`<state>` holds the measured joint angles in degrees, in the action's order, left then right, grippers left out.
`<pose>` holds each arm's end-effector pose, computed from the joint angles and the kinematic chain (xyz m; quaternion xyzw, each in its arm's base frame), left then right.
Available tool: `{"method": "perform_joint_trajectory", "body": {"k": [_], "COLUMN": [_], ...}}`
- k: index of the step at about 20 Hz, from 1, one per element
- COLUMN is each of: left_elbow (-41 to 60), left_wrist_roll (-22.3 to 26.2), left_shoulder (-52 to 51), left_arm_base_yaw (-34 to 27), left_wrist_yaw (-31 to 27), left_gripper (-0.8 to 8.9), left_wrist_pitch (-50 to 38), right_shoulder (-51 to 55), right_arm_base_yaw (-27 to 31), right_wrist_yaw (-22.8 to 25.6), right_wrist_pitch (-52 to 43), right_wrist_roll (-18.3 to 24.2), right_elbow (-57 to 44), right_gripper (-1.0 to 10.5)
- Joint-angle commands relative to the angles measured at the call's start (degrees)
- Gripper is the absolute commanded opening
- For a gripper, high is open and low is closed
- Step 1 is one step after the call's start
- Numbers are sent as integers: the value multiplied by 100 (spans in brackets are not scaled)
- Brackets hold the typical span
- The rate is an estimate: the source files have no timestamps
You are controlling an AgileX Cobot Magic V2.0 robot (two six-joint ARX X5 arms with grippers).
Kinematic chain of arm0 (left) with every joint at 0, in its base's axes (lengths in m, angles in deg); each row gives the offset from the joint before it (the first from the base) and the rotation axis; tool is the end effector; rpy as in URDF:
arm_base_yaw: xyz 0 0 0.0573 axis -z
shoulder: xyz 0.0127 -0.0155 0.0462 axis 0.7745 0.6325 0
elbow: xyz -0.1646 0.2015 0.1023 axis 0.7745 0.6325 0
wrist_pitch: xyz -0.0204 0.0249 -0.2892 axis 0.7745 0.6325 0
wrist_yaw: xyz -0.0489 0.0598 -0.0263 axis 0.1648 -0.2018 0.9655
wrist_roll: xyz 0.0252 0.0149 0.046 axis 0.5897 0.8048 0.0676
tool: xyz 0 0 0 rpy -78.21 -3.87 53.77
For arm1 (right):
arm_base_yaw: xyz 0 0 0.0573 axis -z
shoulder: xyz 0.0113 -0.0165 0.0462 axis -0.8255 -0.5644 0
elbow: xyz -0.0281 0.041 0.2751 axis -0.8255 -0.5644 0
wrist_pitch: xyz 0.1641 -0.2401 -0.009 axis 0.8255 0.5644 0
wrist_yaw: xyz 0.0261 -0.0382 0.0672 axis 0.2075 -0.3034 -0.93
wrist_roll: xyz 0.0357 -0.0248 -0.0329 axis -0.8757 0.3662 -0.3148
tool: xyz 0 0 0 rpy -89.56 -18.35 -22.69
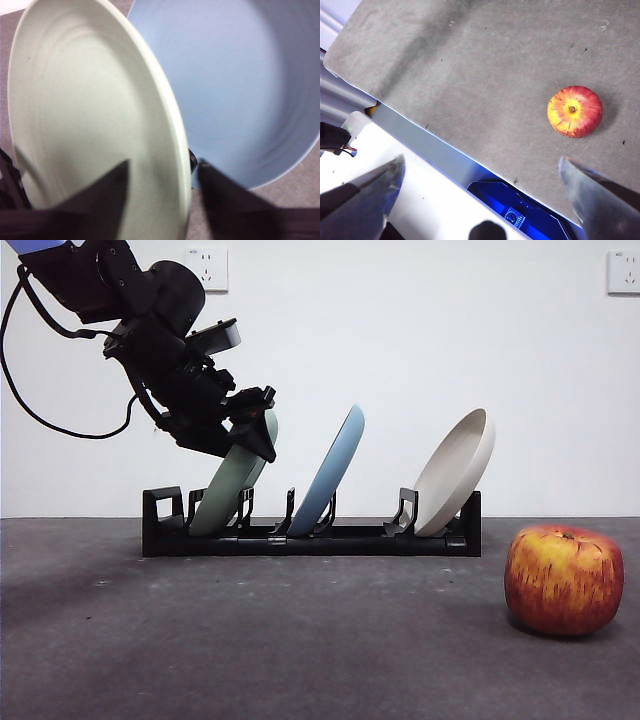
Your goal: Take the green plate from the plate rack,put the plate on the table,take the apple from the table,put the apple in the plate
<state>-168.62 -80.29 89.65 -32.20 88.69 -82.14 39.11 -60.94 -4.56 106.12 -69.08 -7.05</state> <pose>0.4515 -0.1592 0.2232 0.0676 0.2755 -0.2829 0.9162 0.1131 0.0279 0.3593 0.0498 0.4011 0.3460 0.8467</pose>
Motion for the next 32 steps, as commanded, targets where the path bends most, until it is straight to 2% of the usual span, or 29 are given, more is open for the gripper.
{"method": "perform_joint_trajectory", "body": {"k": [1, 5, 9, 17, 24, 28, 32], "left_elbow": [-2, -2, -2, -2, -2, -2, 2], "left_wrist_roll": [-68, -142, -442, -422, 256, 1014, 1351], "left_shoulder": [22, -48, -297, -1596, -3069, -3713, -4074], "left_arm_base_yaw": [20, 17, 9, 9, 227, 658, 1250], "left_wrist_yaw": [31, 33, 33, -4, -61, -772, -1298], "left_gripper": [18, -9, -9, -9, -8, -8, -6], "left_wrist_pitch": [-11, -13, 26, 442, 2048, 3001, 3888], "right_shoulder": [-24, -24, -24, -24, -24, -24, -24], "right_arm_base_yaw": [-20, -20, -20, -20, -20, -20, -20], "right_wrist_yaw": [-20, -20, -20, -22, -24, -28, -26], "right_wrist_pitch": [-33, -39, -46, -48, -50, -50, -50], "right_wrist_roll": [-9, -7, -7, -7, -9, -11, -11], "right_elbow": [9, 9, 9, 9, 9, 9, 9], "right_gripper": [647, 625, 626, 626, 626, 626, 626]}}
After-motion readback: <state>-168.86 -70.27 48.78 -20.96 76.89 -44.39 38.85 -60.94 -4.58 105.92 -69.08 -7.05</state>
